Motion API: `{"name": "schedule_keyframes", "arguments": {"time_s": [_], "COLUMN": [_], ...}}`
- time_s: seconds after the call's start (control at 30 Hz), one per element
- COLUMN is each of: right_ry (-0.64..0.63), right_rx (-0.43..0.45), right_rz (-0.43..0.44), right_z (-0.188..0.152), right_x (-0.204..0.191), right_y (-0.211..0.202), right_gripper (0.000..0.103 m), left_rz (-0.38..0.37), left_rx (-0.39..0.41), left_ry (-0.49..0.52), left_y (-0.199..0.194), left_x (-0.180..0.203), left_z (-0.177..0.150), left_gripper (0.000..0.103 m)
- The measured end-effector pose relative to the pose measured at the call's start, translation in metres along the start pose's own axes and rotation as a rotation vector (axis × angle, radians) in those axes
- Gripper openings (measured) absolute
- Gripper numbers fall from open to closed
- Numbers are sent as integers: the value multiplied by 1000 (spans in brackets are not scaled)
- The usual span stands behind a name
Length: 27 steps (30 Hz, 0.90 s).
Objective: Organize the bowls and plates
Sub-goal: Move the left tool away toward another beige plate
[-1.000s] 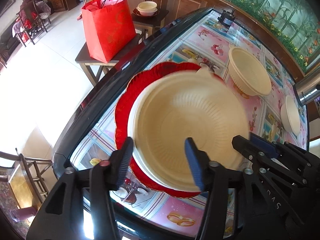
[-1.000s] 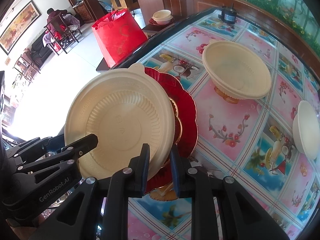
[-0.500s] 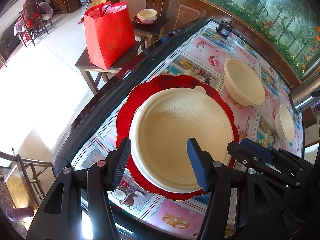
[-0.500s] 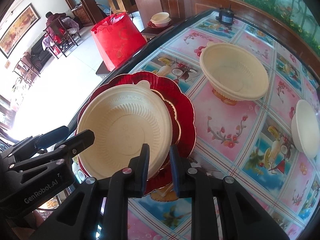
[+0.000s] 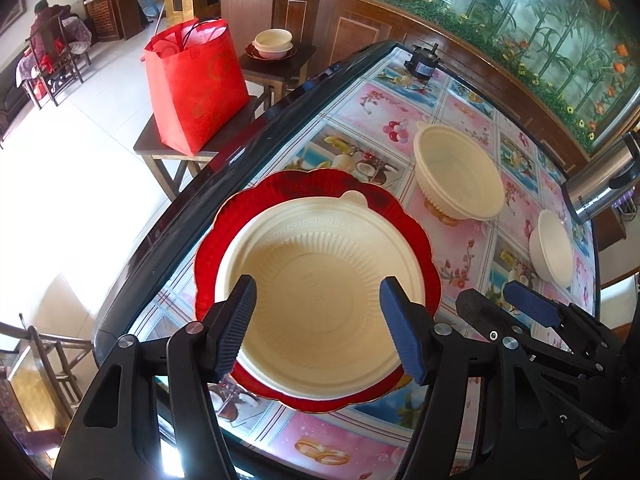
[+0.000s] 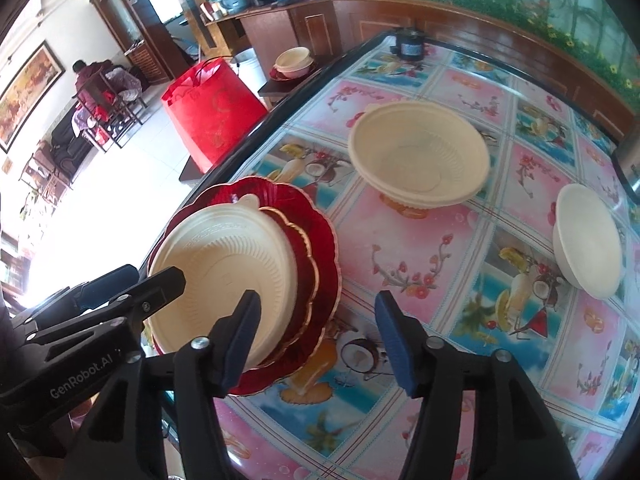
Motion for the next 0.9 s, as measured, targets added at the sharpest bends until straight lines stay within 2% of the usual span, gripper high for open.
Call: {"name": "schedule_keyframes", "arguments": {"time_s": [0.3, 0.9], "right_ry": [64, 166], "right_rx": [19, 40], "right_rz": [-43, -112], "right_z": [-6, -14], "right_x": [29, 76], "right_y": [-10, -24], "right_gripper": [79, 81], "left_rz": [-15, -48], "left_rx": [-4, -18], "left_ry": [37, 137], "left_y": [4, 17], "left_x": [19, 59], "left_z": [5, 14], "left_gripper": [68, 68]}}
Point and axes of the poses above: each gripper's, at about its wrist camera, not at the fingertips, and y roughly the way its jaws point, x to its right, z to its top, the point moved 5 cm from there along y, roughly the way its jaws point, and after that the axes turned 11 degrees about -y, right-handed, at the moved point
